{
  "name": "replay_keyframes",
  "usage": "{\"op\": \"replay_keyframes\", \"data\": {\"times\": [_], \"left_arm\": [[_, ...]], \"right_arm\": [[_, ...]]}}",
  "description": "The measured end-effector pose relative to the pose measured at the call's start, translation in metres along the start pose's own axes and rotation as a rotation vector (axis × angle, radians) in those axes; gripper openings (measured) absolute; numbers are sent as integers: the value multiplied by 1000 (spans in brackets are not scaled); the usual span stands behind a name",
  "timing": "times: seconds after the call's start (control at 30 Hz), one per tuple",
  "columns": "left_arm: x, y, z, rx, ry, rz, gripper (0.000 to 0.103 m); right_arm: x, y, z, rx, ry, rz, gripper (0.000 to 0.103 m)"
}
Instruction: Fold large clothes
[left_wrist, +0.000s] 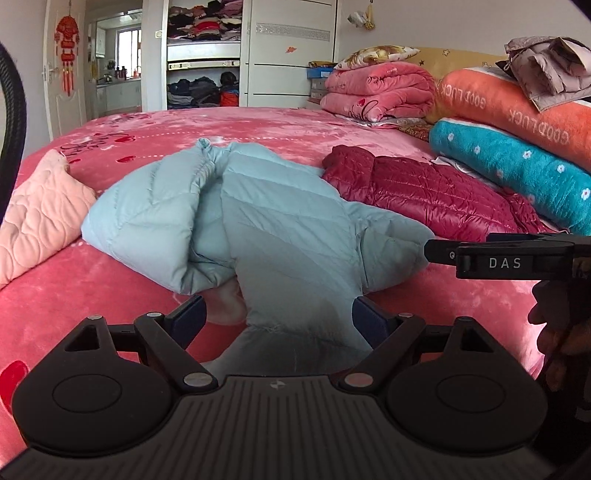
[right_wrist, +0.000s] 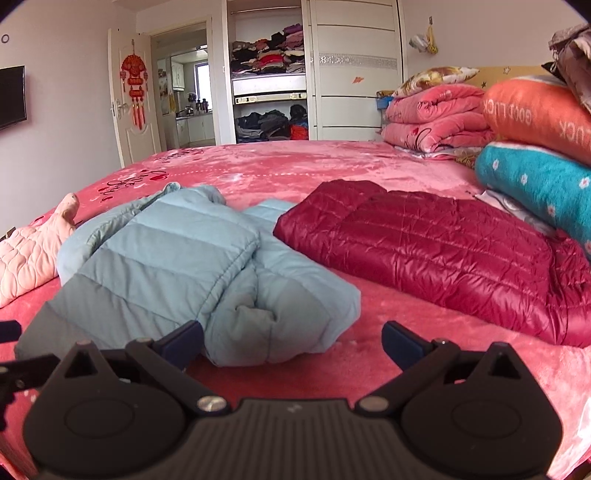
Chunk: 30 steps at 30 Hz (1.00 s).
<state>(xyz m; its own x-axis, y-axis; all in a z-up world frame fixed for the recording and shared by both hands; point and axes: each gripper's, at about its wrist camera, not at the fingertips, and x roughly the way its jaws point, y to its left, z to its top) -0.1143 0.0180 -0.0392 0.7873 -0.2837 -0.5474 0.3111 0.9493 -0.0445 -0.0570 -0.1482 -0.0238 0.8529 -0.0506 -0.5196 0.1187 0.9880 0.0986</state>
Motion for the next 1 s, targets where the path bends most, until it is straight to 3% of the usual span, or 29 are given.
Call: {"op": "replay_keyframes", "data": {"times": [0.23, 0.33, 0.5, 0.6, 0.83, 1.0], "left_arm": [[5, 6, 9, -29, 59, 15, 93], [15, 12, 24, -42, 74, 37, 79], [22, 22, 38, -125, 93, 49, 45], [16, 29, 46, -171, 77, 43, 36], [2, 31, 81, -184, -20, 62, 27], [5, 22, 116, -118, -79, 69, 26]], "right_arm": [[16, -14, 1, 21, 34, 5, 102], [23, -22, 2, 53, 49, 0, 102], [32, -41, 3, 122, 60, -4, 102], [34, -47, 5, 145, 53, -3, 102], [37, -46, 7, 94, 34, -11, 102], [41, -46, 9, 76, 28, 4, 102]]}}
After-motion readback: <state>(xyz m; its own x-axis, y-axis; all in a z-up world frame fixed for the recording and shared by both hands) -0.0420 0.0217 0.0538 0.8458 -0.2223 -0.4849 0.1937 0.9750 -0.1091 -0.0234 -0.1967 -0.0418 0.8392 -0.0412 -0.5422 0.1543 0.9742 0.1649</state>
